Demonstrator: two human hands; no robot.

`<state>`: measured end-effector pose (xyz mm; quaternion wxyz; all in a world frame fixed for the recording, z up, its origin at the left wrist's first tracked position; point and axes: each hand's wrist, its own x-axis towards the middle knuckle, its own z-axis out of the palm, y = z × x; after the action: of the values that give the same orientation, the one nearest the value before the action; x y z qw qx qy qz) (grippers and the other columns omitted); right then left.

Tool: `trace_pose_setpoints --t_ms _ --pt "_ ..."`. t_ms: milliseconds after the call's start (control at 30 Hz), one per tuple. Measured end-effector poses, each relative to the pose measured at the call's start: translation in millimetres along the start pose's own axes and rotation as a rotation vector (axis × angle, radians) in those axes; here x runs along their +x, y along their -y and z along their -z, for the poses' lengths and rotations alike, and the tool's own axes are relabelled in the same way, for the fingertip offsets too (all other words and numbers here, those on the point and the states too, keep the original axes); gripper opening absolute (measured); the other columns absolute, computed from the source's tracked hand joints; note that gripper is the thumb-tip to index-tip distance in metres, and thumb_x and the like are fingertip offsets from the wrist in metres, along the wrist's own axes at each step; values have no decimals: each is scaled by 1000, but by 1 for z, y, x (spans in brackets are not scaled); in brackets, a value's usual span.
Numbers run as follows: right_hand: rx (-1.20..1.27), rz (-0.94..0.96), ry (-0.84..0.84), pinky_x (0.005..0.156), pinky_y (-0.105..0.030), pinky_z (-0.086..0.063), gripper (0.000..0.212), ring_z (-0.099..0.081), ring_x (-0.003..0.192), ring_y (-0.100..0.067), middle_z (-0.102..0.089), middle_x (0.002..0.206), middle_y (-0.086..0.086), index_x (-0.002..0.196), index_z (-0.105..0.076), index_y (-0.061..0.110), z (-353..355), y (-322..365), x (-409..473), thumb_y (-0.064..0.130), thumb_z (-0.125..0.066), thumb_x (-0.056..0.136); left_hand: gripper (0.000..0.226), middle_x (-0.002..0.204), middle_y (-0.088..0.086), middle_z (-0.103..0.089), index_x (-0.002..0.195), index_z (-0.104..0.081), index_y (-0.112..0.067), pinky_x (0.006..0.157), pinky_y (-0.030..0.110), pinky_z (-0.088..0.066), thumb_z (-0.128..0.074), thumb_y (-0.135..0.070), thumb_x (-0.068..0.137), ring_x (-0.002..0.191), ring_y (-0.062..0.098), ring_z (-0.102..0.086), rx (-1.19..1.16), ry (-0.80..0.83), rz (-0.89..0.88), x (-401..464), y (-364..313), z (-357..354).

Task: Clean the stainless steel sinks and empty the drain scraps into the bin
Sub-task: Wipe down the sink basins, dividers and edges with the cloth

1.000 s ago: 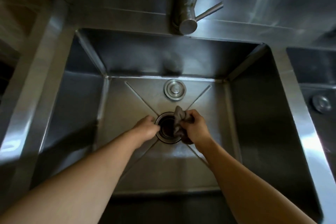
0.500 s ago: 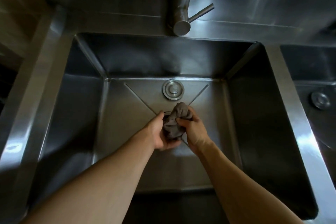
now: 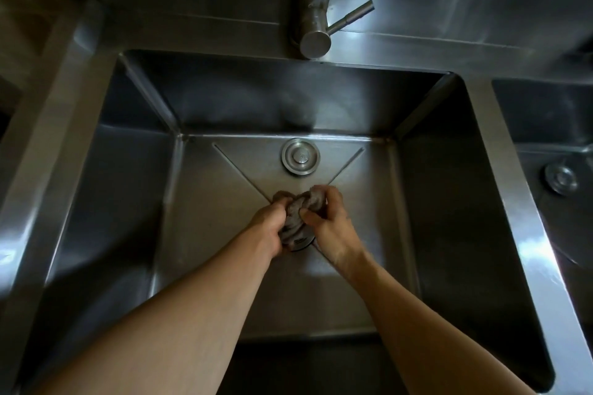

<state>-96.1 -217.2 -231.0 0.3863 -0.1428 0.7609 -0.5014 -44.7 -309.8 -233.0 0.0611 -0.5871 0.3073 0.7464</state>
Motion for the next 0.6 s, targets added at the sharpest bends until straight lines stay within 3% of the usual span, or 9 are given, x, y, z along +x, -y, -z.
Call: trace_pose_setpoints --t_ms 67,100,200,267,333,400,467,600 --pt "-221 173 69 84 5 -33 53 -42 119 -7 -38 137 2 143 -33 25 3 -1 -1 8 -49 95 36 36 0 -44 61 -46 -16 43 17 -28 -44 -22 96 31 14 -42 -24 -10 -15 0 -1 -2" --pt "-316 242 89 84 3 -33 49 -44 117 -9 -38 137 1 143 -34 25 3 -4 -1 15 -47 97 33 46 3 -52 62 -49 -16 46 19 -32 -45 -20 95 40 17 -48 -26 -18 -17 1 -1 -2" --pt "-426 271 -19 73 -17 -43 23 -58 95 -21 -56 111 -9 116 -54 15 -1 -9 5 27 -46 98 22 75 10 -59 79 -56 -18 48 21 -37 -42 -11 95 61 22 -54 3 -91 -108 6 2 -2" --pt "-398 212 -77 60 -15 -41 13 -58 76 -20 -60 87 -7 95 -53 13 -4 -9 11 24 -46 99 18 89 11 -60 96 -58 -18 52 24 -40 -40 -19 99 75 23 -56 65 -163 -204 9 6 -6" --pt "-383 132 -80 49 -10 -36 17 -54 64 -13 -59 77 -4 88 -50 14 -7 -7 17 24 -43 100 37 110 9 -62 114 -57 -17 77 35 -50 -34 -42 100 97 27 -59 214 -200 -293 14 11 -11" --pt "-382 45 -60 50 -14 -39 23 -57 67 -15 -61 81 -8 90 -52 12 -9 -8 25 29 -41 101 50 119 7 -61 119 -57 -13 94 37 -45 -29 -49 100 107 27 -57 404 -243 -395 15 15 -13" --pt "-386 -19 -36 61 -27 -47 29 -60 79 -25 -64 90 -14 95 -56 8 -11 -12 34 32 -41 101 48 118 13 -62 116 -59 -8 92 35 -44 -30 -42 102 109 30 -56 510 -285 -475 17 17 -14" --pt "-396 -108 -2 67 -23 -38 30 -57 86 -22 -65 100 -13 101 -60 8 -12 -25 48 32 -41 101 43 120 19 -62 114 -63 -3 88 32 -41 -29 -27 104 110 32 -56 536 -323 -464 27 20 -16"
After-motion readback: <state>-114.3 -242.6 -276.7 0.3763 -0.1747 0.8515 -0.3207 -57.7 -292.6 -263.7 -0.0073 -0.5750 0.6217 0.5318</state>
